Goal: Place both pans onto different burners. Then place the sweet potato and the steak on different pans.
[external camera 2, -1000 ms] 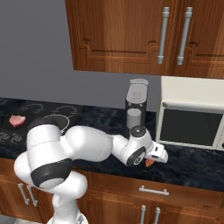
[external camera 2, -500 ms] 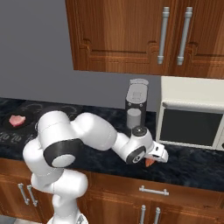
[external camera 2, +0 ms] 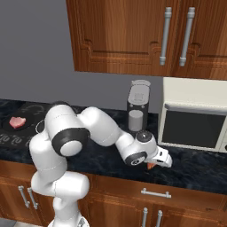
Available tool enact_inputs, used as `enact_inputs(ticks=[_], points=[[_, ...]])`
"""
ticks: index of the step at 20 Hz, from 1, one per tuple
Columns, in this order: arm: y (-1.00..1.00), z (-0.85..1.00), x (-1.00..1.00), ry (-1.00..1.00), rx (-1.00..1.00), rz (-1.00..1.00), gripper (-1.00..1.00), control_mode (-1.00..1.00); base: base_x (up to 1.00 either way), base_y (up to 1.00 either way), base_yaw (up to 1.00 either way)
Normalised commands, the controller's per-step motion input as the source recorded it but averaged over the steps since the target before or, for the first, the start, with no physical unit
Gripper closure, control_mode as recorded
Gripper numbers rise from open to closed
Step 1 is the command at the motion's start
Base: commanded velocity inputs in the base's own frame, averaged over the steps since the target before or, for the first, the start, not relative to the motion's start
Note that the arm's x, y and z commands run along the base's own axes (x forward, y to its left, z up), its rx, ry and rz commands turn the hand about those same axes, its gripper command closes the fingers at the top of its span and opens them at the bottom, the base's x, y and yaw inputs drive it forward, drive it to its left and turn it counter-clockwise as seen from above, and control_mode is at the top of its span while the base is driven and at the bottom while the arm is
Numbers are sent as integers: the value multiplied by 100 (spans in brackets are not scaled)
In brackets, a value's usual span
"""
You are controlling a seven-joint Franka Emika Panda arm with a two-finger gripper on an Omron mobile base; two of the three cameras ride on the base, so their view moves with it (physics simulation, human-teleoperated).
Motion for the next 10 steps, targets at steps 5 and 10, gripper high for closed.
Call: enact_inputs(ticks=[5, 10], points=[[-8, -13, 13, 0, 0, 0, 100, -100, 0, 0, 0], [-8, -11, 4, 0, 0, 0, 100, -100, 0, 0, 0]])
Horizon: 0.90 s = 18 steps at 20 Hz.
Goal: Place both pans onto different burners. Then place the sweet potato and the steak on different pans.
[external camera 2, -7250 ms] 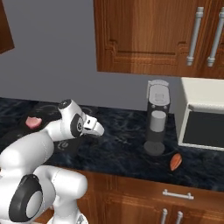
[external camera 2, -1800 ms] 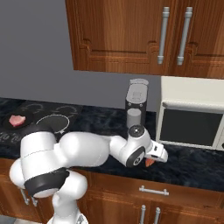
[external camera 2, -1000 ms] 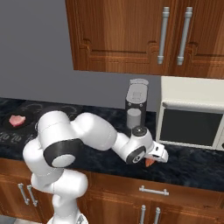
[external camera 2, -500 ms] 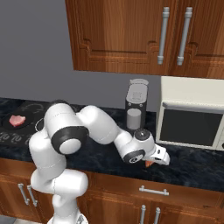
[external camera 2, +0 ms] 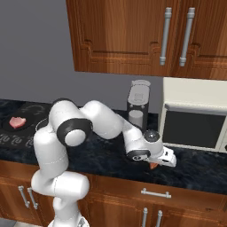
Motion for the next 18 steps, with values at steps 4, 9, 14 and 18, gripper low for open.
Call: enact_inputs(ticks=[4, 9, 14, 18], points=[[0, 0, -18, -2, 0, 0, 100, -100, 0, 0, 0], [20, 14, -51, -9, -2, 0, 100, -100, 0, 0, 0], [23, 38, -39, -11, -3, 0, 100, -100, 0, 0, 0], [31, 67, -21, -9, 0, 0, 100, -100, 0, 0, 0]])
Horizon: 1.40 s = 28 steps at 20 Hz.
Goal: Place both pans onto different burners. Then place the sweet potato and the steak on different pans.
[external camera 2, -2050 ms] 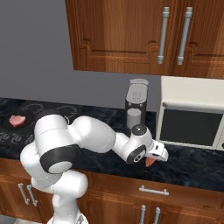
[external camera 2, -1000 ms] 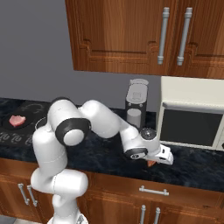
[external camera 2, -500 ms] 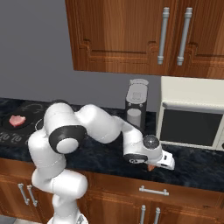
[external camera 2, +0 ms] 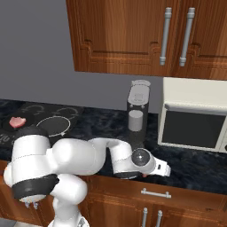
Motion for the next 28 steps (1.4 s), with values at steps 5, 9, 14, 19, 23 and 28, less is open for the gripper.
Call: enact_inputs(ticks=[5, 9, 14, 19, 23, 28], points=[[22, 75, -1, -2, 1, 0, 100, -100, 0, 0, 0], [29, 49, -1, 0, 4, 0, 100, -100, 0, 0, 0], [47, 30, -16, 0, 6, 0, 100, -100, 0, 0, 0], [52, 24, -1, 0, 7, 4, 100, -100, 0, 0, 0], [67, 18, 0, 0, 7, 4, 100, -100, 0, 0, 0], [88, 8, 0, 0, 2, 5, 100, -100, 0, 0, 0]])
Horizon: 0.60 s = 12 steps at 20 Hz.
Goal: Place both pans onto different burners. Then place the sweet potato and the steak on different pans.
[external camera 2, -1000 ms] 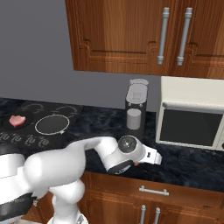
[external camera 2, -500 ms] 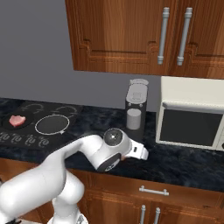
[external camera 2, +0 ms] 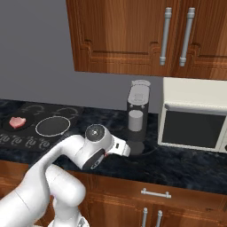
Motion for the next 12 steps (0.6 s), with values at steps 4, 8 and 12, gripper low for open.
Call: enact_inputs(ticks=[4, 8, 12], points=[[88, 8, 0, 0, 0, 4, 100, -100, 0, 0, 0], [80, 6, 0, 0, 0, 4, 100, -100, 0, 0, 0], [78, 5, 7, 0, 0, 3, 100, -100, 0, 0, 0]])
